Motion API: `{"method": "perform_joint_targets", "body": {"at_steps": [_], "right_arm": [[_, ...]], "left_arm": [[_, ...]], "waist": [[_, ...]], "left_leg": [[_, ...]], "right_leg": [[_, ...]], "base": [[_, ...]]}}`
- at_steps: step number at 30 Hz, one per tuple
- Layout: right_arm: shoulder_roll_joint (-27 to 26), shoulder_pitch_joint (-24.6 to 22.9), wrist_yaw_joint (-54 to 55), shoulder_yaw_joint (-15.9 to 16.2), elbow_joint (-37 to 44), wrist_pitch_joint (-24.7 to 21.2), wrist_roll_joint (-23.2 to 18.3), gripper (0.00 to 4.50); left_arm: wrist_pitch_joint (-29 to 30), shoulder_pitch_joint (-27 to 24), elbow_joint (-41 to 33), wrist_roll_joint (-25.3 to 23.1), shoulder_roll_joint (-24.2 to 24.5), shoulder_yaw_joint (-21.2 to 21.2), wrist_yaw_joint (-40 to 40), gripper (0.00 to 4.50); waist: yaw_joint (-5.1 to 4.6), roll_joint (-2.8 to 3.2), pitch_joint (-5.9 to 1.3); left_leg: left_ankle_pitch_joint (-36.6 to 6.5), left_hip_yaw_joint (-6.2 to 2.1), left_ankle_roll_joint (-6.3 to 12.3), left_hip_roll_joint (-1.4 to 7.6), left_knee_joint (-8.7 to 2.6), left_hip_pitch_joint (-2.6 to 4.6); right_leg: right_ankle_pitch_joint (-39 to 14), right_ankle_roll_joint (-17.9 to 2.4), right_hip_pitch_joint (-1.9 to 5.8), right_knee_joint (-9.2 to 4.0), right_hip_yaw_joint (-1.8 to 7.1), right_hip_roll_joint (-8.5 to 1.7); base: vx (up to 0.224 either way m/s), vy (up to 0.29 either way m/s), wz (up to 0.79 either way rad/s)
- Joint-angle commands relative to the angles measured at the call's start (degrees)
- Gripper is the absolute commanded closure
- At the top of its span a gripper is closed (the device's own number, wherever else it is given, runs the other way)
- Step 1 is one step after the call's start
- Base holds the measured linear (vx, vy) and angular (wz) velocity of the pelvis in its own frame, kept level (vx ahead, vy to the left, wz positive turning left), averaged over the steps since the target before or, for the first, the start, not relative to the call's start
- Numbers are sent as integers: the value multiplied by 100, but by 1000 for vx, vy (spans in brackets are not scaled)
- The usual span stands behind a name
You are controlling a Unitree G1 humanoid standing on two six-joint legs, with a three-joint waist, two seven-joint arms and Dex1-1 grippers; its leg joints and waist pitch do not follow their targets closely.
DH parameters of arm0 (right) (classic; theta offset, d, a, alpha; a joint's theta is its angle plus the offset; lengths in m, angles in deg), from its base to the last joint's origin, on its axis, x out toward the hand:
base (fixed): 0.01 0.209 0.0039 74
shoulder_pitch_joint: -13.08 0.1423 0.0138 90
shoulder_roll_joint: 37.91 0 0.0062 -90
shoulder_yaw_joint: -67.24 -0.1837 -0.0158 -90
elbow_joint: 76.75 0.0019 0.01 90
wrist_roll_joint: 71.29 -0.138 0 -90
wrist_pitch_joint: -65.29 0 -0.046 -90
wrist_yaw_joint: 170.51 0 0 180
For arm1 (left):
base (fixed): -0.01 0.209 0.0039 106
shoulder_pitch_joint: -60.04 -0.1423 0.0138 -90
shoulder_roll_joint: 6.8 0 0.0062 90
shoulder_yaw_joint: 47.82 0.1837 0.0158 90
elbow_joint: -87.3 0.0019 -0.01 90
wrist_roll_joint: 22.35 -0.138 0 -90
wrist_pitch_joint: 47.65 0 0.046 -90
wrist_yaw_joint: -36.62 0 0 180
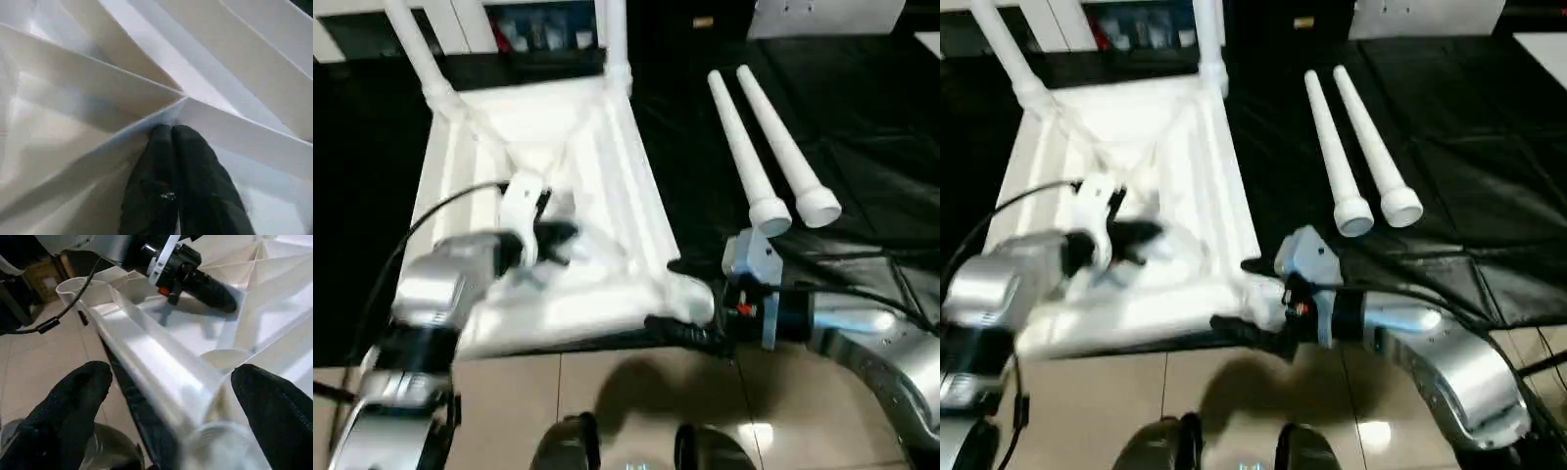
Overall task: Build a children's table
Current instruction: Rotate table base
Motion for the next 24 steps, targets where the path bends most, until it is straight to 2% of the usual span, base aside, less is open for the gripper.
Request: {"method": "perform_joint_targets", "body": {"at_steps": [1, 3, 4, 5, 6, 7, 8, 9, 11, 13, 15, 16, 18, 19, 20, 21, 22, 24], "right_arm": [[-33, 83, 82, -74, -79, 130, 75, 0], [-50, 98, 119, -86, -108, 154, 75, 0], [-50, 98, 119, -86, -108, 154, 75, 0], [-59, 86, 154, -108, -106, 158, 77, 0], [-100, 41, 244, -169, -105, 174, 86, 0], [-116, 28, 274, -185, -107, 184, 95, 0], [-139, 10, 313, -196, -117, 218, 122, 0], [-169, -3, 340, -214, -124, 204, 105, 0], [-283, -19, 484, -292, -176, 154, 79, 0], [-376, -19, 583, -402, -246, 74, -3, 0], [-424, -17, 627, -522, -309, 9, -117, 0], [-430, -16, 664, -572, -342, 44, -113, 0], [-432, -14, 707, -604, -379, 97, -76, 0], [-447, -5, 794, -640, -449, 168, 7, 0], [-478, 2, 891, -660, -496, 197, 85, 0], [-478, 2, 891, -660, -496, 197, 85, 0], [-510, 1, 963, -685, -532, 227, 141, 0], [-497, 0, 969, -682, -530, 221, 171, 0]], "left_arm": [[-593, 301, 690, -98, -67, -370, -357, 448], [-757, 367, 761, -8, -148, -483, -283, 448], [-757, 367, 761, -8, -148, -483, -283, 448], [-722, 308, 566, 96, -176, -522, -158, 448], [-610, 81, -21, 323, -174, -522, 217, 448], [-571, 1, -214, 382, -155, -500, 348, 448], [-560, -121, -468, 406, -94, -441, 457, 448], [-525, -231, -694, 426, -37, -412, 506, 448], [-555, -472, -1171, 545, 113, -361, 728, 448], [-673, -651, -1481, 581, 264, -293, 887, 448], [-843, -822, -1737, 538, 427, -194, 1036, 448], [-906, -982, -2011, 477, 576, -80, 1188, 448], [-1010, -1153, -2304, 424, 731, 57, 1388, 448], [-1064, -1436, -2828, 379, 958, 301, 1717, 448], [-1049, -1635, -3202, 406, 1129, 482, 2001, 448], [-1049, -1635, -3202, 406, 1129, 482, 2001, 429], [-966, -1881, -3656, 378, 1455, 842, 2380, 429], [-964, -1961, -3814, 220, 1627, 1200, 2508, 417]], "waist": [[11, -78, -602], [13, -79, -631], [6, -83, -627], [4, -70, -628], [13, -52, -629], [17, -55, -637], [18, -43, -632], [32, -13, -650], [30, -6, -631], [33, -8, -612], [34, -9, -594], [37, -30, -584], [24, -5, -567], [25, -32, -554], [25, -18, -565], [4, -29, -545], [9, -41, -550], [1, -46, -529]], "left_leg": [[-424, -126, 655, 388, -315, 93], [-430, -133, 650, 397, -302, 79], [-421, -132, 655, 408, -307, 81], [-397, -137, 669, 431, -307, 96], [-392, -140, 688, 453, -305, 101], [-355, -142, 692, 473, -311, 97], [-352, -130, 726, 480, -308, 108], [-291, -133, 753, 489, -296, 103], [-336, -120, 798, 471, -295, 92], [-490, -117, 743, 467, -307, 91], [-746, -115, 601, 465, -323, 111], [-812, -119, 573, 474, -335, 121], [-944, -122, 454, 482, -364, 123], [-1022, -114, 397, 487, -378, 137], [-996, -119, 373, 500, -384, 134], [-971, -108, 371, 488, -395, 113], [-1011, -85, 337, 477, -391, 144], [-1023, -78, 327, 463, -410, 128]], "right_leg": [[-683, -1282, 338, -440, 326, -530], [-538, -1354, 374, -422, 322, -563], [-478, -1377, 368, -414, 323, -562], [-376, -1453, 355, -389, 325, -568], [-310, -1529, 351, -371, 329, -584], [-245, -1579, 356, -362, 332, -603], [-182, -1636, 325, -357, 330, -578], [-27, -1681, 329, -323, 328, -579], [-25, -1710, 313, -329, 324, -565], [-229, -1689, 316, -347, 323, -564], [-638, -1605, 309, -379, 325, -552], [-738, -1568, 302, -395, 331, -556], [-986, -1464, 293, -397, 337, -554], [-1143, -1421, 280, -414, 348, -565], [-1126, -1406, 289, -401, 351, -572], [-1121, -1388, 288, -402, 352, -559], [-1197, -1360, 263, -409, 358, -552], [-1317, -1289, 269, -412, 359, -544]], "base": [[0, 0, 0], [0, 0, 0], [0, 0, 0], [0, 0, 0], [0, 0, 0], [0, 0, 0], [0, 0, 0], [0, 0, 0], [0, 0, 0], [0, 0, 0], [0, 0, 0], [0, 0, 0], [0, 0, 0], [0, 0, 0], [0, 0, 0], [0, 0, 0], [0, 0, 0], [0, 0, 0]]}}
